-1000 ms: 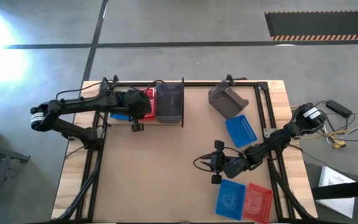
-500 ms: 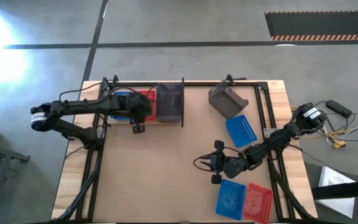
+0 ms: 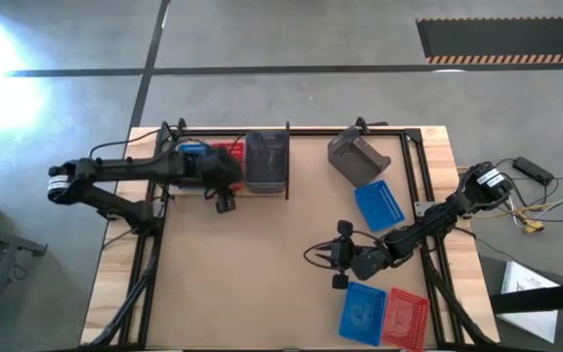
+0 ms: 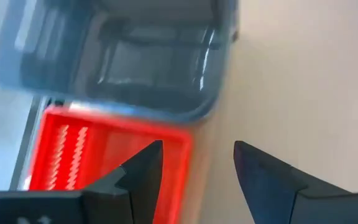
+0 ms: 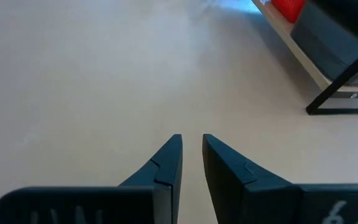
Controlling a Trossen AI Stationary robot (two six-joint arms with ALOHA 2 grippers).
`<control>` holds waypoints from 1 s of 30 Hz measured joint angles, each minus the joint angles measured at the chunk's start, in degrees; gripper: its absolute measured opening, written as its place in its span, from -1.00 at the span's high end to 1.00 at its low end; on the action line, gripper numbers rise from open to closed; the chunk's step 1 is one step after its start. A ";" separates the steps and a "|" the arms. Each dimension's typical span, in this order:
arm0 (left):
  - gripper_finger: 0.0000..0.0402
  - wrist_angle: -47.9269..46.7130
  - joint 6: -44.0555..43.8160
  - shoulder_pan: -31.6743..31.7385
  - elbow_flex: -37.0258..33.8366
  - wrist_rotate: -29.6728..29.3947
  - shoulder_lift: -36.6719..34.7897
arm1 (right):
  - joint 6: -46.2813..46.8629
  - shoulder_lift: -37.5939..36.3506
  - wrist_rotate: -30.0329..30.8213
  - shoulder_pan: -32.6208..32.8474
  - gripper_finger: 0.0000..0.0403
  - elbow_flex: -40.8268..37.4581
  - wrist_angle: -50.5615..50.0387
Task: Stack baskets on shelf by color
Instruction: Stack the red bin on the stacked red bins on the shelf
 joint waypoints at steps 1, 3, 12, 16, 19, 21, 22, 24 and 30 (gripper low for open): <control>0.09 1.78 -0.73 -1.33 -0.51 -0.18 -0.02 | 1.05 0.00 -0.01 0.00 0.72 0.02 -0.28; 0.09 5.26 -1.92 -4.46 -1.75 -0.69 -0.02 | 2.01 0.00 -0.26 0.00 0.72 0.02 -1.43; 0.09 30.93 -3.68 -22.18 -10.54 -5.49 0.31 | 12.83 -4.91 -0.53 2.18 0.89 7.65 -30.10; 0.09 46.44 -3.66 -27.32 -16.51 -5.54 0.31 | 19.59 -5.79 -0.53 5.02 0.95 15.04 -46.55; 0.09 56.85 -3.68 -29.20 -21.33 -5.56 0.33 | 25.61 -5.56 -0.97 7.33 0.96 20.49 -56.64; 0.09 62.72 -3.70 -29.70 -24.30 -5.56 0.33 | 29.65 -5.07 -3.24 8.83 0.96 23.67 -60.91; 0.09 64.83 -3.73 -29.74 -25.62 -5.58 0.33 | 31.75 -4.84 -4.98 9.62 0.96 25.09 -62.80; 0.09 68.58 -3.79 -29.80 -27.91 -5.59 0.33 | 35.82 -4.30 -9.41 11.35 0.96 27.49 -64.70; 0.09 74.75 -3.77 -29.80 -31.24 -5.75 0.33 | 50.46 -1.99 -18.77 18.79 0.96 32.28 -64.82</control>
